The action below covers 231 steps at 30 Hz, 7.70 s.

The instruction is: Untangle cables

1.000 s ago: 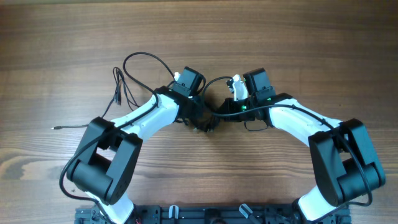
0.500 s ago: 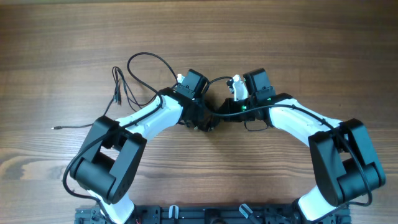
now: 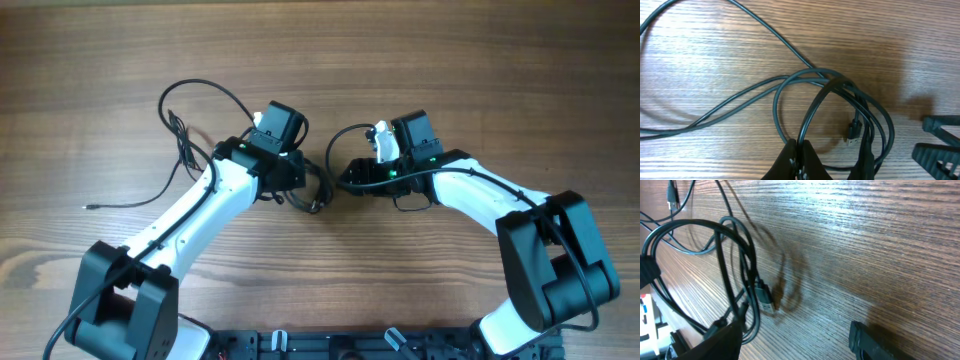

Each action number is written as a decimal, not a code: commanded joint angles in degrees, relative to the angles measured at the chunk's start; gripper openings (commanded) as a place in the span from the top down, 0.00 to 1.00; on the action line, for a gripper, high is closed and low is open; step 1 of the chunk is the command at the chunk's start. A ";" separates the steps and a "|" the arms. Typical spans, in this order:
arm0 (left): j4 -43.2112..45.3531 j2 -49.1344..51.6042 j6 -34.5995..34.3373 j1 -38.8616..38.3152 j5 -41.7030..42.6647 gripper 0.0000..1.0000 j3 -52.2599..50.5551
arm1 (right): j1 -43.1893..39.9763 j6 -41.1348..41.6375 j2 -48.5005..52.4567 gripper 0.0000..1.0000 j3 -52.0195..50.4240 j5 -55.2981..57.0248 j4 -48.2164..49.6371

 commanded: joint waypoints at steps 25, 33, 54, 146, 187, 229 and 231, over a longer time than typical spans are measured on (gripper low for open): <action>0.24 9.01 -0.20 0.66 1.11 0.47 -0.17 | -0.13 -0.20 1.38 0.35 0.13 0.98 -0.39; 4.66 13.18 -0.17 0.61 -0.90 0.54 -0.17 | -0.13 -0.20 1.38 0.35 0.13 0.98 -0.55; 7.26 13.70 -1.68 -1.88 -3.80 0.72 -1.57 | -0.13 -0.15 1.38 0.36 0.13 0.98 -0.94; -2.16 -17.07 1.55 4.00 15.34 0.96 -1.57 | 2.84 -1.29 1.38 0.78 8.35 -9.42 -7.63; -7.89 -20.79 -1.44 4.68 -14.03 0.96 -1.57 | -0.11 4.33 1.38 0.96 8.37 13.94 -19.43; -14.16 -20.79 -1.44 7.28 -11.98 0.96 -1.57 | 1.36 6.23 1.38 0.96 8.46 27.12 -20.85; -15.45 -20.79 -1.44 7.32 -15.15 0.96 -1.57 | -6.51 0.68 1.38 0.96 9.84 31.06 -26.16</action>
